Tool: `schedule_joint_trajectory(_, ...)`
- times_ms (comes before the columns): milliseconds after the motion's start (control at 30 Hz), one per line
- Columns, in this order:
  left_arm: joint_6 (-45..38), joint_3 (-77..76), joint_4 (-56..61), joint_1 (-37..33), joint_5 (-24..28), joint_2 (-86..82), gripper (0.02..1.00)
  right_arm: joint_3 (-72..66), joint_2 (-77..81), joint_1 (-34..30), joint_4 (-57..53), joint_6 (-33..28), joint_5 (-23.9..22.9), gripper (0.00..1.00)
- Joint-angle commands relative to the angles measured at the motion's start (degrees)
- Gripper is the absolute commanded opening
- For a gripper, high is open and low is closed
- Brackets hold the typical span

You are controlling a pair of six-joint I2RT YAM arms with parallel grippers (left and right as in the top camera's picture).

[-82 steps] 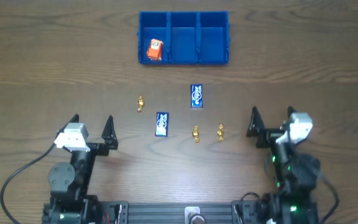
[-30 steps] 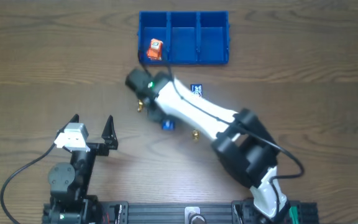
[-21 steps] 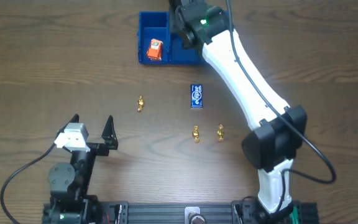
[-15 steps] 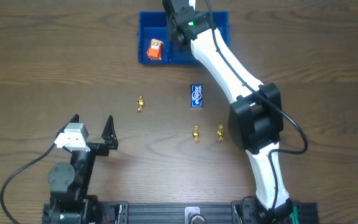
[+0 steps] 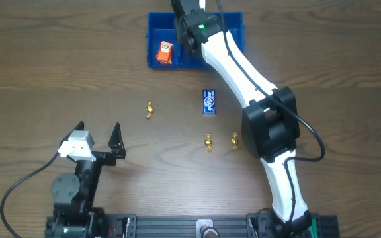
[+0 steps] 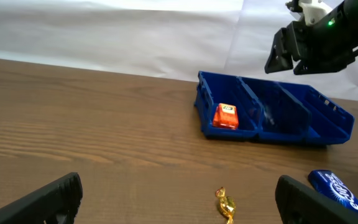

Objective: Sort Candies Into Trays

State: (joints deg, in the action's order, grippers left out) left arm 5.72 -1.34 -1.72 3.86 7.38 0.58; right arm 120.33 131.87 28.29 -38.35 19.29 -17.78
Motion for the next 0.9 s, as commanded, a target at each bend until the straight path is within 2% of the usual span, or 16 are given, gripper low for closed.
schedule_joint_trajectory(33, -0.8, 1.1, -2.0, -0.2, 1.0, -0.4, 0.998, 0.4, 0.0, -0.3, -2.7, 0.4, -0.4, 0.724)
schedule_joint_trajectory(167, -0.8, 1.1, -2.0, -0.2, 1.0, -0.4, 0.998, -4.1, -8.3, 1.2, -10.3, 2.4, -0.2, 0.779)
schedule_joint_trajectory(267, -0.8, 1.1, -2.0, -0.2, 1.0, -0.4, 0.998, -16.1, -16.8, 3.4, -14.9, 9.2, 0.5, 0.785)
schedule_joint_trajectory(333, -0.8, 1.1, -2.0, -0.2, 1.0, -0.4, 0.998, -26.0, -19.6, 4.9, -15.8, 14.0, 5.9, 0.785)
schedule_joint_trajectory(400, -0.8, 1.1, -2.0, -0.2, 1.0, -0.4, 0.998, -31.1, -19.6, 5.6, -14.8, 16.5, 7.8, 0.783)
schedule_joint_trajectory(533, -0.8, 1.1, -2.0, -0.2, 1.0, -0.4, 0.998, -40.7, -18.9, 5.4, -6.8, 17.0, 10.4, 0.785)
schedule_joint_trajectory(900, -0.8, 1.1, -2.0, -0.2, 1.0, -0.4, 0.998, -41.4, -13.2, 2.8, -4.0, 17.8, 10.4, 0.755)
